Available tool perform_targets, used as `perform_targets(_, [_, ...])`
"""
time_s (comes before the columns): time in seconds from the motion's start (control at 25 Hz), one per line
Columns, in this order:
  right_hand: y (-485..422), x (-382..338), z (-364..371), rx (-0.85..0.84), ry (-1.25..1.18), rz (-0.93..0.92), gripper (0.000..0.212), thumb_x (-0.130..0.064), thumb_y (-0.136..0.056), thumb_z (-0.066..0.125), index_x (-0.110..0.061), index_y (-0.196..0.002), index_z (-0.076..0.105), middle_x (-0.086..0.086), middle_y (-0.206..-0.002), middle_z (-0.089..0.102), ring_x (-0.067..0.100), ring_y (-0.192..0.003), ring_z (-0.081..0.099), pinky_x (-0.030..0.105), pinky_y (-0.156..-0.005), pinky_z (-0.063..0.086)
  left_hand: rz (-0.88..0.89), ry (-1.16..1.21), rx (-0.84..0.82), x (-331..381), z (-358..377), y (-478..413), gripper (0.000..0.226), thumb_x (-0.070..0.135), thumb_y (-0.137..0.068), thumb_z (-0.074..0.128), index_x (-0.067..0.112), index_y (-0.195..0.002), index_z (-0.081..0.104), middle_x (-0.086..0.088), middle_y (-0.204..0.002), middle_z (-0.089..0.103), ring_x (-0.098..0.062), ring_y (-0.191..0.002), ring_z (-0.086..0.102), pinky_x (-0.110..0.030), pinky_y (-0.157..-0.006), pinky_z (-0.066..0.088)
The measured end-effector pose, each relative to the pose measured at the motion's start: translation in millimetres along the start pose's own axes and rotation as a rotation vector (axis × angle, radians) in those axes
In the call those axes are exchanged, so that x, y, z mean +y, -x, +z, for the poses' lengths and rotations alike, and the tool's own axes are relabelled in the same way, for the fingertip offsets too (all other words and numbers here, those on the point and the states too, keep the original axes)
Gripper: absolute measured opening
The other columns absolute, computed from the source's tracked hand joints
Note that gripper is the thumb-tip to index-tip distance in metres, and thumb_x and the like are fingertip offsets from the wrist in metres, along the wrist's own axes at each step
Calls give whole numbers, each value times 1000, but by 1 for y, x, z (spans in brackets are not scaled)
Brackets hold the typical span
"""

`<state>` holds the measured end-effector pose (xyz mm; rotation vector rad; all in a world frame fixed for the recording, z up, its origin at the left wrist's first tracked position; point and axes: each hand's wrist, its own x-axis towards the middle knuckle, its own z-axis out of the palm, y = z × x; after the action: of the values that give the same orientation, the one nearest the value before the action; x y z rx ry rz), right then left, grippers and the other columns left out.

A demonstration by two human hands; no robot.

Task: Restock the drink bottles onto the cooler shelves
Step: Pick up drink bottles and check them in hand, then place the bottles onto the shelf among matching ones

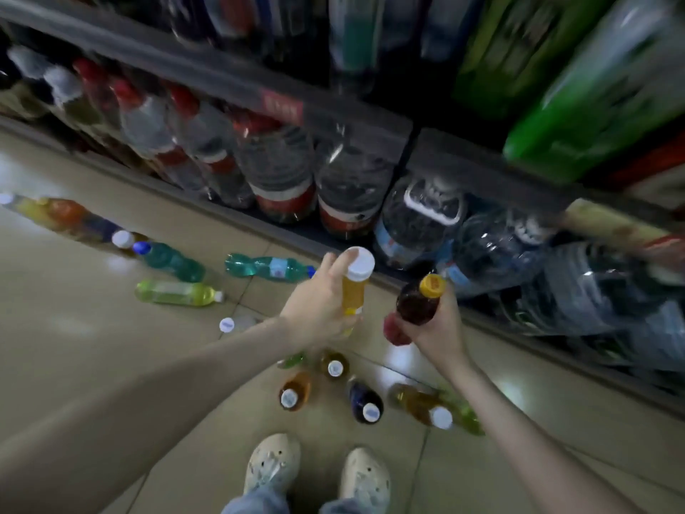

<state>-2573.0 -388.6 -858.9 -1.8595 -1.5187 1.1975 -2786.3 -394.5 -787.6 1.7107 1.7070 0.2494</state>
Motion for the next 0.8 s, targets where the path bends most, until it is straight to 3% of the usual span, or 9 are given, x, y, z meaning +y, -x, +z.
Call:
perform_targets(0.08, [-20,41,35,31,-22,-9,52,-10,-61,85,-31,-91,48,-3,-89,58,-5,-79,59,15,-72,51,51,-43,-71,-35,47,-33,91,25,-80,72,21,-148,10,-15,-143,28,-38,-107,55,-46,-80,47])
perform_targets(0.12, [-27,58,49,43,-18,-11,56,-5,-62,84,-33,-93,46,-6,-91,56,-7,-79,56,11,-72,47,81,-78,-114,-52,71,-46,91,25,-82,71,19,-148,10,-18,-146,25,-39,-109,54,-47,-82,47])
perform_targets(0.2, [-43,94,72,16,62,-46,65,-12,-61,85,-37,-103,42,-9,-102,54,1,-93,53,21,-82,44,141,-122,-172,-80,116,-71,91,26,-82,69,20,-149,8,-15,-150,21,-37,-112,53,-45,-83,47])
perform_targets(0.32, [-74,147,99,-141,143,-114,67,-19,-55,83,-42,-105,44,-11,-107,55,8,-98,53,30,-82,44,210,-185,-234,-114,165,-107,91,28,-82,68,22,-149,6,-8,-150,22,-35,-106,56,-37,-78,46])
perform_targets(0.44, [-93,180,116,-182,166,-123,80,-14,-55,81,-28,-124,45,-8,-119,51,10,-108,49,28,-87,43,294,-276,-289,-135,200,-136,74,29,-83,69,19,-141,25,-4,-140,32,-31,-102,56,-29,-67,35])
perform_targets(0.6, [-102,195,109,-206,106,-101,73,-4,-55,85,-28,-110,44,-15,-104,49,9,-97,50,8,-76,38,353,-208,-323,-150,212,-156,59,33,-75,74,16,-120,40,2,-120,41,-23,-105,53,-32,-74,42])
perform_targets(0.72, [-93,188,90,-253,120,-58,73,-12,-60,89,-34,-112,42,-15,-111,50,7,-109,49,6,-88,35,311,-177,-367,-162,202,-153,54,42,-74,73,27,-116,44,7,-118,51,-20,-102,56,-37,-83,48])
perform_targets(0.8, [-82,168,75,-322,173,-54,76,-24,-65,87,-41,-120,38,-15,-128,45,0,-123,41,13,-103,29,284,-152,-380,-165,189,-147,55,46,-75,72,28,-119,44,5,-118,57,-21,-103,58,-35,-83,48])
